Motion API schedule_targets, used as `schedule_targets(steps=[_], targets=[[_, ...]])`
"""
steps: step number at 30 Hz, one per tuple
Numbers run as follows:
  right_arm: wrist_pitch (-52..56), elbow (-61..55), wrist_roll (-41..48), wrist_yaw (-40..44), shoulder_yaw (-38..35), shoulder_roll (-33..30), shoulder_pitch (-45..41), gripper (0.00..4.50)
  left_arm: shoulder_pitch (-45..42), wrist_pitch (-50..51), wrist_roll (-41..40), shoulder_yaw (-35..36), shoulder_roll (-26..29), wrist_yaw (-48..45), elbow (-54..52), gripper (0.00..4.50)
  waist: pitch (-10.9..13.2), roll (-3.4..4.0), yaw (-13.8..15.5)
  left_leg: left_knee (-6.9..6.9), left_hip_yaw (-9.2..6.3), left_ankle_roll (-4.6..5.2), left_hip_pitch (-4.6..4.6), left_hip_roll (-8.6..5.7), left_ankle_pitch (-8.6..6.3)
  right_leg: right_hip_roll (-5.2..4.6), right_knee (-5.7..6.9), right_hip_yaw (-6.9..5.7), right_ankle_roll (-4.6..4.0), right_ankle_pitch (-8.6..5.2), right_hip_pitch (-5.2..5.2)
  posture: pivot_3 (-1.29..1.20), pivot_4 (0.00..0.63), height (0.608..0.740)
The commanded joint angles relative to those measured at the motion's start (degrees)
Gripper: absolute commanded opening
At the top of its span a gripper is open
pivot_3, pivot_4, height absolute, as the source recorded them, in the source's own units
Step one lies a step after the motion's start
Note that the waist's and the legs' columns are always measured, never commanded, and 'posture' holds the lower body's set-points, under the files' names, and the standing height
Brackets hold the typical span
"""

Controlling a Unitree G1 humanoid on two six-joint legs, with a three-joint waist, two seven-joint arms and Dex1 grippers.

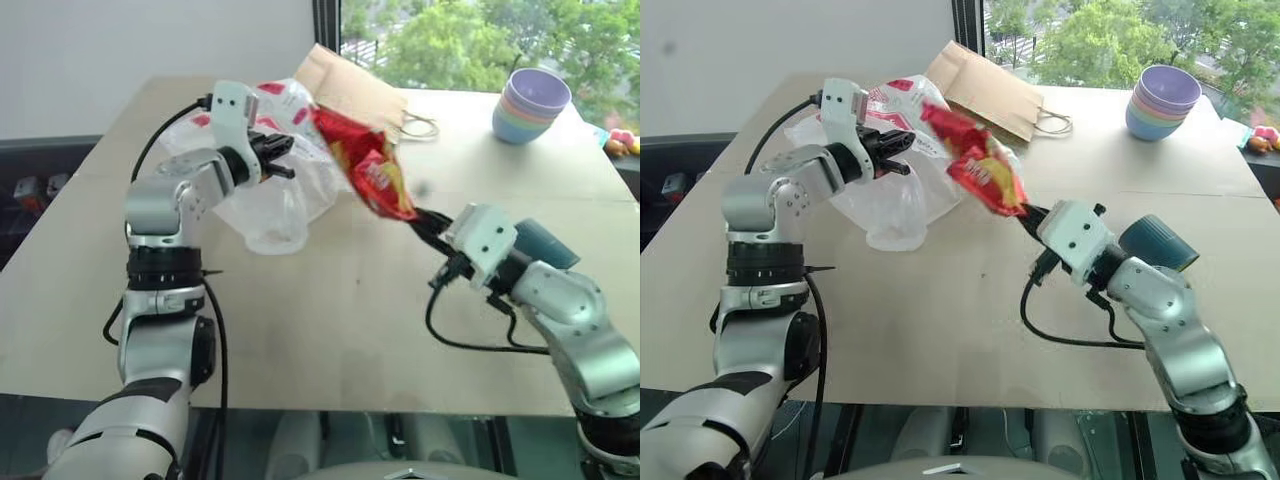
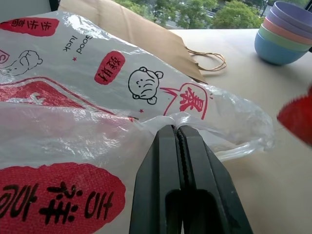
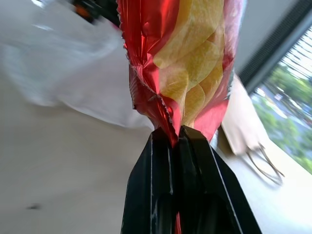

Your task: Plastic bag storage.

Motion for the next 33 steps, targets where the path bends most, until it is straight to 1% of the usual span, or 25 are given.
schedule_targets(steps=[1,3,5,7,9,13,18,20,24,27,28,30,33], targets=[[-0.73,-3.38,1.59,3.93,-2.2,-4.01,1.12,0.01,-3.7,0.01,-1.37,1.62,0.97,-1.04,1.08,0.0,0.01,-0.01,0.06,0.02,0.0,0.0,0.0,-0.01,0.0,-0.01,-0.01,0.0,0.0,0.0,0.01,0.0,0.15,0.74],[-0.22,-3.37,0.86,3.58,-2.36,-5.39,1.86,0.01,-4.26,0.1,-1.67,1.82,1.62,-1.77,1.18,0.0,0.01,-0.01,0.07,0.02,0.02,0.0,-0.01,-0.02,0.0,-0.02,-0.02,0.02,0.0,0.0,0.0,0.0,0.15,0.74],[-4.48,0.13,-5.52,2.54,-0.12,-7.62,2.16,0.01,-4.47,0.96,-3.0,2.46,2.57,-3.37,0.76,0.0,0.01,-0.01,0.08,0.01,0.01,0.0,-0.02,-0.01,0.0,-0.02,-0.02,0.02,0.0,0.0,-0.01,0.0,0.15,0.74],[-8.12,6.18,-12.31,-1.26,3.19,-6.94,-0.21,0.01,-3.7,3.58,-5.46,2.8,4.14,-6.24,-1.44,0.0,0.03,-0.05,-0.23,0.01,0.03,0.0,-0.02,-0.01,0.0,-0.02,-0.02,0.02,0.0,0.0,-0.02,0.0,0.15,0.74],[-13.24,12.73,-19.23,-2.72,8.51,-6.09,-4.76,0.01,-2.6,7.11,-8.2,2.81,6.22,-9.43,-4.2,0.0,0.04,-0.06,-0.56,0.01,0.13,-0.01,0.01,0.0,0.0,-0.01,0.01,0.09,0.01,0.0,-0.06,0.0,0.15,0.74],[-20.76,24.96,-28.46,-4.95,15.85,-1.31,-15.63,0.01,-0.88,11.17,-12.38,1.94,9.38,-15.18,-7.66,0.0,0.08,0.01,-1.2,0.02,0.16,-0.02,0.02,0.03,0.01,0.02,0.07,0.14,0.01,-0.01,-0.12,0.0,0.15,0.74],[-29.3,38.34,-36.38,-7.09,22.51,5.35,-26.56,0.01,-0.32,12.64,-14.14,2.46,9.08,-15.23,-9.34,0.0,0.1,-0.02,-1.12,0.02,0.1,-0.02,-0.08,0.01,0.02,0.0,0.04,0.12,-0.01,0.0,-0.13,0.0,0.15,0.74],[-33.06,45.16,-39.54,-9.43,24.49,8.58,-31.66,0.01,0.42,13.25,-14.84,2.59,9.77,-15.77,-10.27,0.0,0.11,-0.02,-1.22,0.02,0.14,-0.02,-0.1,0.0,0.02,-0.01,0.01,0.14,-0.01,0.01,-0.14,0.0,0.15,0.74],[-38.18,61.69,-43.6,-14.8,26.96,15.09,-40.1,0.01,1.67,14.89,-16.62,3.78,10.32,-15.95,-12.05,0.0,0.12,-0.02,-1.51,-0.02,0.15,-0.09,-0.1,0.01,0.06,-0.01,0.04,0.16,-0.03,0.01,-0.19,0.0,0.15,0.74],[-41.9,77.21,-42.01,-18.39,25.69,20.69,-45.89,0.01,3.65,16.11,-18.15,4.0,11.81,-16.7,-14.4,0.0,0.12,-0.02,-1.7,-0.05,0.17,-0.25,-0.08,0.02,0.15,-0.02,0.05,0.16,-0.03,0.01,-0.19,0.0,0.15,0.74],[-42.69,80.88,-41.59,-19.43,24.9,21.53,-47.49,0.01,4.23,15.99,-18.03,3.97,12.35,-16.47,-14.85,0.0,0.12,-0.02,-1.74,-0.05,0.17,-0.26,-0.07,0.02,0.15,-0.03,0.05,0.17,-0.04,0.02,-0.18,0.0,0.15,0.74],[-45.36,86.06,-41.74,-20.21,24.56,21.67,-50.55,0.01,4.65,16.24,-18.11,4.76,12.93,-15.4,-14.79,0.0,0.14,-0.02,-1.52,-0.08,0.16,-0.27,-0.09,0.01,0.16,-0.05,0.06,0.16,-0.04,0.02,-0.21,0.0,0.15,0.74],[-48.45,88.62,-37.17,-16.7,21.83,22.34,-51.82,0.01,5.31,16.34,-18.76,5.44,13.73,-14.74,-15.47,0.0,0.17,-0.03,-1.45,-0.09,0.17,-0.28,-0.12,-0.04,0.16,-0.12,0.04,0.14,-0.03,0.03,-0.21,0.0,0.15,0.74]])
